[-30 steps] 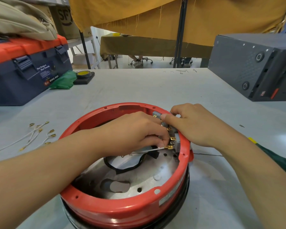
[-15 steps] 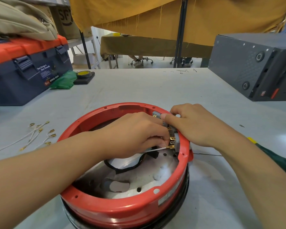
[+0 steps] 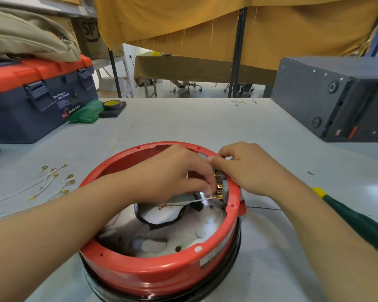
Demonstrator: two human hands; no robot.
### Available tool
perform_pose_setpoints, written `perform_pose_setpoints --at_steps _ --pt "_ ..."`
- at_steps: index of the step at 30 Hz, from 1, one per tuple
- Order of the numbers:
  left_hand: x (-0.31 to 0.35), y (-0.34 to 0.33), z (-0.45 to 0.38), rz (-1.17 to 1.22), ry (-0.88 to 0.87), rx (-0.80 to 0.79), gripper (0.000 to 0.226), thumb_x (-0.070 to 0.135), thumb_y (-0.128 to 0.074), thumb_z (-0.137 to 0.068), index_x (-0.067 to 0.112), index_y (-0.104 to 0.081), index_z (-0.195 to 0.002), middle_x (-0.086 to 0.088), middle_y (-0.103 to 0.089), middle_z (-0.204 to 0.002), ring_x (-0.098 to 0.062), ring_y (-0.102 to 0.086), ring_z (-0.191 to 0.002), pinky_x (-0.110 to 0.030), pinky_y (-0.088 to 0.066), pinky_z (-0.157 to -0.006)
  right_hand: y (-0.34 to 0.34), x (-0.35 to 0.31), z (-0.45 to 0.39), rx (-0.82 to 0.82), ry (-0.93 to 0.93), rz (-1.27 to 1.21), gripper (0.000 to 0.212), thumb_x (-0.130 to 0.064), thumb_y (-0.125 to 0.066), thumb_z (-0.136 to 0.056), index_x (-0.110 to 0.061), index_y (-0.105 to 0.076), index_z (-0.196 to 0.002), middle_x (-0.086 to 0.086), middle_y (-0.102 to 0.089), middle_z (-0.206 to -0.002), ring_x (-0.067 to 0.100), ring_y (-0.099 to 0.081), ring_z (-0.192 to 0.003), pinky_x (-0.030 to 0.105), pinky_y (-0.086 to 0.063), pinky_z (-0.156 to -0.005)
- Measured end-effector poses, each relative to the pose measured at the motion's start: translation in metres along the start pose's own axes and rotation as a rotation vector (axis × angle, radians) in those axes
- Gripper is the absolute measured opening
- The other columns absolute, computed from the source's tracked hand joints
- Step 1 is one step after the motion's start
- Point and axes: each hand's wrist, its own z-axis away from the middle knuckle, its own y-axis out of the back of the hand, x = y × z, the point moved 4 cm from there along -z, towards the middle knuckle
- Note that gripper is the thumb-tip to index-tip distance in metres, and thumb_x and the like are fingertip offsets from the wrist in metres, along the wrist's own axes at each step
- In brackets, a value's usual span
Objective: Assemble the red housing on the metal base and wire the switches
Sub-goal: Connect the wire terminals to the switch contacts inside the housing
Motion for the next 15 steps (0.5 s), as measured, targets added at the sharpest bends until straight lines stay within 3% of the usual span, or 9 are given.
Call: perform_pose_setpoints --at_steps 3,5,7,11,15 --pt "-0.001 0.021 0.004 0.118 0.136 0.149 0.008 0.02 -0.07 -0.082 0.027 -0.074 -0.082 0.008 -0.072 -0.076 -0.004 -0.063 -0.071 -0.02 -0.049 -0.069 0.002 0.0 0.0 0.023 -0.01 -0.041 0.039 -0.048 -0.054 -0.084 -0.013 -0.071 -0.079 0.011 -0.066 -0.072 0.023 -0.058 -0.068 0.031 -0.043 -0.059" --pt "-0.005 0.039 0.012 0.092 0.2 0.217 0.009 0.023 -0.07 -0.081 0.031 -0.073 -0.08 0.015 -0.071 -0.076 0.0 -0.063 -0.072 -0.013 -0.047 -0.065 0.004 0.001 0.0 0.023 0.0 -0.064 0.038 -0.046 -0.056 -0.085 -0.013 -0.07 -0.072 0.01 -0.063 -0.069 0.017 -0.053 -0.061 0.025 -0.036 -0.054" --pt "-0.013 0.057 0.027 0.058 0.267 0.27 0.01 0.023 -0.069 -0.082 0.032 -0.073 -0.08 0.021 -0.07 -0.079 0.005 -0.062 -0.075 -0.005 -0.044 -0.068 0.004 0.003 0.0 -0.005 -0.011 -0.139 0.04 -0.042 -0.058 -0.087 -0.008 -0.07 -0.072 0.014 -0.059 -0.065 0.018 -0.049 -0.058 0.028 -0.036 -0.056" --pt "-0.048 0.08 0.081 0.04 0.473 0.445 0.01 0.021 -0.069 -0.082 0.03 -0.072 -0.081 0.011 -0.071 -0.081 -0.004 -0.064 -0.077 -0.016 -0.049 -0.073 0.0 0.009 -0.001 -0.063 -0.062 -0.359 0.039 -0.037 -0.06 -0.088 0.0 -0.068 -0.078 0.009 -0.054 -0.058 0.017 -0.044 -0.052 0.027 -0.035 -0.058" --pt "-0.084 0.084 0.145 0.021 0.707 0.575 0.02 0.01 -0.066 -0.085 0.029 -0.07 -0.079 0.009 -0.07 -0.087 -0.015 -0.064 -0.081 -0.026 -0.048 -0.075 -0.006 0.013 -0.004 -0.079 -0.092 -0.473 0.039 -0.035 -0.062 -0.086 0.003 -0.068 -0.087 0.021 -0.048 -0.063 0.02 -0.042 -0.057 0.031 -0.035 -0.062"
